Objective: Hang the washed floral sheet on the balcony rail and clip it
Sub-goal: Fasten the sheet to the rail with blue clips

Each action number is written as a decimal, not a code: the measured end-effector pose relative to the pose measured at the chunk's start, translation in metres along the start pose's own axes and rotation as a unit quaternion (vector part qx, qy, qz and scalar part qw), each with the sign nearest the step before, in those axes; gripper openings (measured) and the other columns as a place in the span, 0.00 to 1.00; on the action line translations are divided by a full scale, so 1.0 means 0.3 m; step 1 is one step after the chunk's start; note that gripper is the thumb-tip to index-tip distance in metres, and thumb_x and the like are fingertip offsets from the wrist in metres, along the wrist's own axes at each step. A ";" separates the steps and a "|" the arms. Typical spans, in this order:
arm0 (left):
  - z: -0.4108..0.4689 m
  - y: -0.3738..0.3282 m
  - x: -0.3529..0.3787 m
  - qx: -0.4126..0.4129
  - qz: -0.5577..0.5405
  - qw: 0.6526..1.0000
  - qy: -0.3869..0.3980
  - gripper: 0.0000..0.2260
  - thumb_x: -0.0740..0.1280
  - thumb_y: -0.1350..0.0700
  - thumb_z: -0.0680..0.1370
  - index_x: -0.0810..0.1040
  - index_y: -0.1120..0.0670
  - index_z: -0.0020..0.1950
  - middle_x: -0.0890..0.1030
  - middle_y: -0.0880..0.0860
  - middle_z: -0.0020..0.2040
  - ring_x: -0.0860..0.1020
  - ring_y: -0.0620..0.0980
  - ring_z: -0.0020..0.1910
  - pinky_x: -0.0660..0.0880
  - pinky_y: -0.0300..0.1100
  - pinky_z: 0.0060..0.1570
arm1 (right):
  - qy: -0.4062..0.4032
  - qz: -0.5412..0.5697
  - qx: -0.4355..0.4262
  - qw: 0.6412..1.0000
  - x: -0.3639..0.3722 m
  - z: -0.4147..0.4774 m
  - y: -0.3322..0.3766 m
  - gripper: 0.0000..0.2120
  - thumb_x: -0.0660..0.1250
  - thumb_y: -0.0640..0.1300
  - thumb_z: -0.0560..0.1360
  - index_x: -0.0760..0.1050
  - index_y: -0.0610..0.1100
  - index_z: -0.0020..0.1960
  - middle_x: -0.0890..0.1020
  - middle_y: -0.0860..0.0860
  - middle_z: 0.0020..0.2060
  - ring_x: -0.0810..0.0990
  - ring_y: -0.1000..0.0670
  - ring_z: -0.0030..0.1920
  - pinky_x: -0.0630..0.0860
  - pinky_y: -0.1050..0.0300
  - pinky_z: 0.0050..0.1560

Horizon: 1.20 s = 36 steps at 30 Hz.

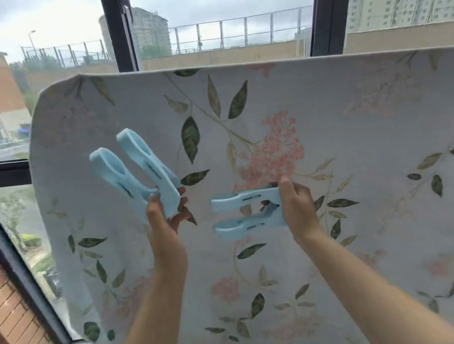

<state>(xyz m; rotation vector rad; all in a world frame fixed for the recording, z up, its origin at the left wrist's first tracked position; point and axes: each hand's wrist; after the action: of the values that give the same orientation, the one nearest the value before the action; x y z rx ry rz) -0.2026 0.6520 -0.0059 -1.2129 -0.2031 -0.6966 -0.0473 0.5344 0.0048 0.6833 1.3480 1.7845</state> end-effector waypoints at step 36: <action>0.841 -0.448 -0.240 0.180 0.284 0.941 -0.031 0.30 0.55 0.39 0.69 0.62 0.57 0.63 0.73 0.52 0.50 0.72 0.52 0.45 0.64 0.42 0.45 | -0.003 -0.556 -0.589 0.586 0.869 0.522 0.973 0.28 0.46 0.51 0.82 0.71 0.42 0.29 0.67 0.50 0.21 0.65 0.55 0.22 0.69 0.58 0.33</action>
<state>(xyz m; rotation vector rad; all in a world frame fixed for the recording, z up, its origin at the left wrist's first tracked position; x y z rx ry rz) -0.2839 0.8851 0.1552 -0.8758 -0.0220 -0.1049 -0.1435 0.7972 0.3199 -0.7905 0.0989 1.0940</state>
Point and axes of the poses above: each hand's wrist, its own z-axis towards the middle knuckle, its own x-axis out of the palm, y = z × x
